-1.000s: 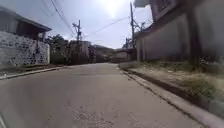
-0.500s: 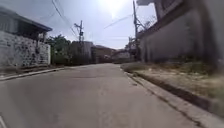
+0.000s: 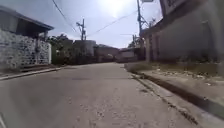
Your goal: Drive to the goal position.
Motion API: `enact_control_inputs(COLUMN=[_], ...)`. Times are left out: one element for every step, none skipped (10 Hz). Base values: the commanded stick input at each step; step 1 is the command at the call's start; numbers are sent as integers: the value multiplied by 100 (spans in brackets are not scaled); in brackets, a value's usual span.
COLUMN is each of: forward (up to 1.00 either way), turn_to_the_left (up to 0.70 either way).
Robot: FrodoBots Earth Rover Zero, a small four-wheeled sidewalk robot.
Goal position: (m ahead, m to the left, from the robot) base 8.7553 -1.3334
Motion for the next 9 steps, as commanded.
enact_control_inputs(forward=[100,100,100,100,100,100,100,100,100], turn_to_the_left=[7,7,7,7,7,7,7,7,7])
